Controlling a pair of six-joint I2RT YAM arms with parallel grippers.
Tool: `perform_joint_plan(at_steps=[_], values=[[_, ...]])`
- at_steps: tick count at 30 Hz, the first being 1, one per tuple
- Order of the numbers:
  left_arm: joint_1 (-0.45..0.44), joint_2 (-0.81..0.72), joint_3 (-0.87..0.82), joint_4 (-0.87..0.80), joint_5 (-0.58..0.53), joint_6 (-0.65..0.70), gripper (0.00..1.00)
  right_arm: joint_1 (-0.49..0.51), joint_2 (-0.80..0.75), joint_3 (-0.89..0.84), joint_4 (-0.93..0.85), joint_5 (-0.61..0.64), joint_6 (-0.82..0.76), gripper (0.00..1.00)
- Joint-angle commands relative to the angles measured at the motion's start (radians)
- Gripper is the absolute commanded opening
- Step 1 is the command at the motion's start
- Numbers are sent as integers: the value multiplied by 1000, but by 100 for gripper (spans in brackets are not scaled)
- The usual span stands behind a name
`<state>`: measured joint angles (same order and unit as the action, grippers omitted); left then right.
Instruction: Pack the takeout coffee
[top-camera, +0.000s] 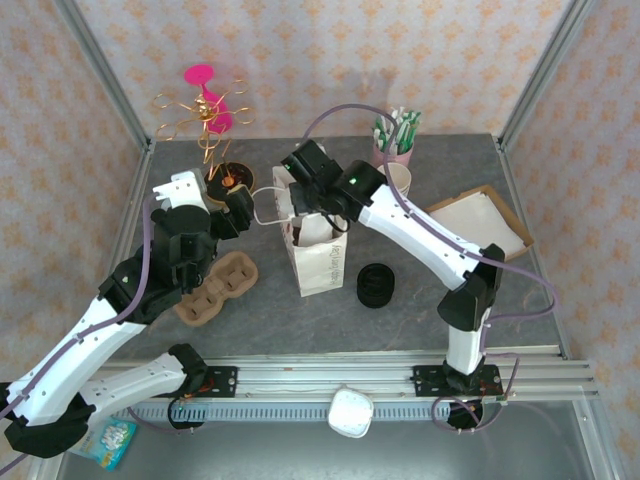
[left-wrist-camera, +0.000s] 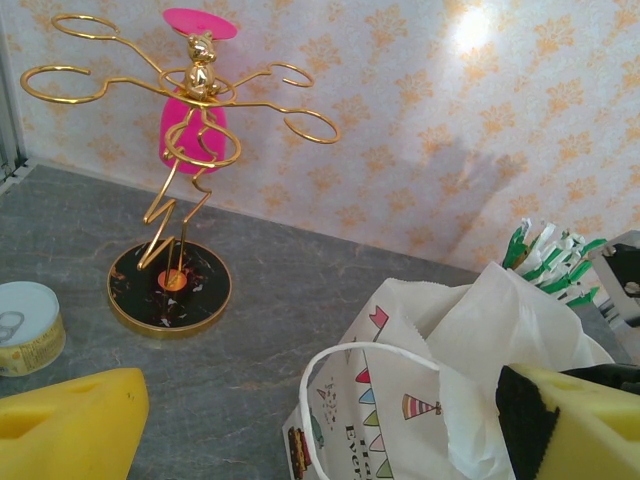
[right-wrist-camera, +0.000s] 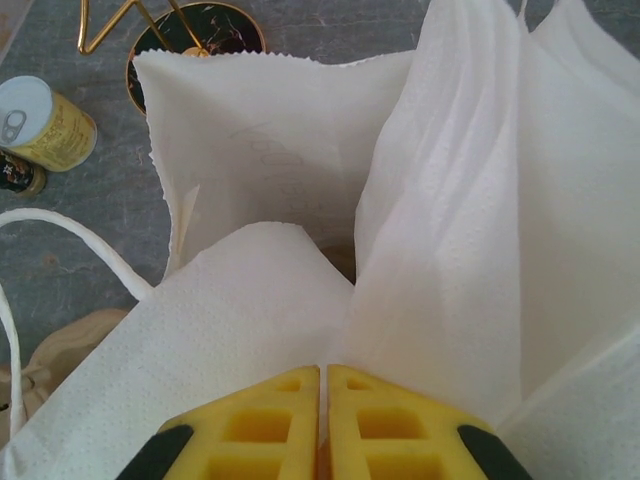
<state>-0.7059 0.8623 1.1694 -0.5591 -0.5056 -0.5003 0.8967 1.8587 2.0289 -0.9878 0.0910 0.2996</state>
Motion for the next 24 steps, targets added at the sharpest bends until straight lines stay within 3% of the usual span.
perform_joint_plan(at_steps=[1,5,9,13,15,18,20,24], values=[[8,4,-8,-8,-4,-5,91,10,28,-16,-11,8,7,11],[11,5,-8,-7,-9,-6,91,10,19,-8,-5,27,5,13],[13,4,-17,-2,-16,-9,92,7,1,-125,52,30,-3,14],[16,6,-23,4,-4,-11,91,7,7,-86,35,25,4,14],[17,7,-23,5,-4,-12,91,7,-4,-17,46,18,-5,23],[17,6,-21,6,-3,-12,92,7,-16,90,64,-29,-18,28],[17,4,-20,5,-4,-12,91,7,-24,136,71,-53,-22,40],[19,0,-23,-6,-27,-21,91,4,-65,166,71,4,-12,54]])
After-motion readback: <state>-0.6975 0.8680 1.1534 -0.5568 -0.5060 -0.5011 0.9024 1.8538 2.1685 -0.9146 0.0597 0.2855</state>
